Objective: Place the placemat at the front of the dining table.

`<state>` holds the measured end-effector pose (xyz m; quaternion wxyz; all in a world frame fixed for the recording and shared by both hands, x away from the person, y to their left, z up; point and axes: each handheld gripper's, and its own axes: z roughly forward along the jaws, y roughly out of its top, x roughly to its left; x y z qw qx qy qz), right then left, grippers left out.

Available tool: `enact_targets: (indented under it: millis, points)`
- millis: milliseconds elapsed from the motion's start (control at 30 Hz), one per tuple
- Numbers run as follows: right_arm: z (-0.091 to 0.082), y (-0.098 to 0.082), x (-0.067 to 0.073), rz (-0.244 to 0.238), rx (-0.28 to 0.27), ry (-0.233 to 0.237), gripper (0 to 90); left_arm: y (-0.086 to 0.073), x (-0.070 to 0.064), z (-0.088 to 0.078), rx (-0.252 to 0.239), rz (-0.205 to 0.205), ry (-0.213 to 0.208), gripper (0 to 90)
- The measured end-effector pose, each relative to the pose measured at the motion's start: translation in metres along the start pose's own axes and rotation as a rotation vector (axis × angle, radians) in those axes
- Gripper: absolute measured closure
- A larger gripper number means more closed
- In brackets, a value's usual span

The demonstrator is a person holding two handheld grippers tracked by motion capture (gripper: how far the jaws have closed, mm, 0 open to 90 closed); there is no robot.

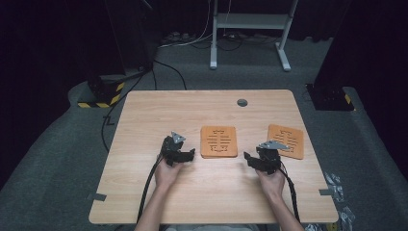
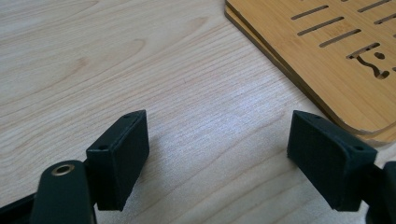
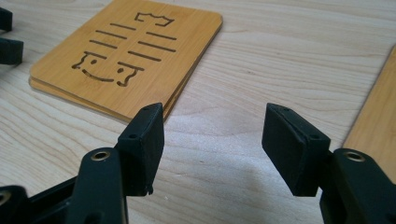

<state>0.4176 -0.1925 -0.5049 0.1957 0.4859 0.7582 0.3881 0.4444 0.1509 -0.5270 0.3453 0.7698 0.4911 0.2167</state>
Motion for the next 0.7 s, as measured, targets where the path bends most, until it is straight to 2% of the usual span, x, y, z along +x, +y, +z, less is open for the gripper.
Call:
enact_targets:
  millis: [200,267,400,433,467,700]
  points:
    - [0.009,-0.002,0.006,-0.023,0.027,0.007,38.7,0.000,0.000,0.000,0.000,0.000,0.000,20.8]
    - [0.016,-0.004,0.010,-0.049,0.043,-0.004,38.0,0.000,0.000,0.000,0.000,0.000,0.000,20.8]
    - [0.022,-0.005,0.012,-0.056,0.067,0.000,37.3,0.000,0.000,0.000,0.000,0.000,0.000,20.8]
    - [0.024,-0.005,0.014,-0.090,0.082,-0.010,36.2,0.000,0.000,0.000,0.000,0.000,0.000,20.8]
    - [0.024,-0.005,0.016,-0.103,0.086,-0.019,35.9,0.000,0.000,0.000,0.000,0.000,0.000,20.8]
    - [0.025,-0.005,0.015,-0.110,0.084,-0.020,34.4,0.000,0.000,0.000,0.000,-0.002,0.000,20.8]
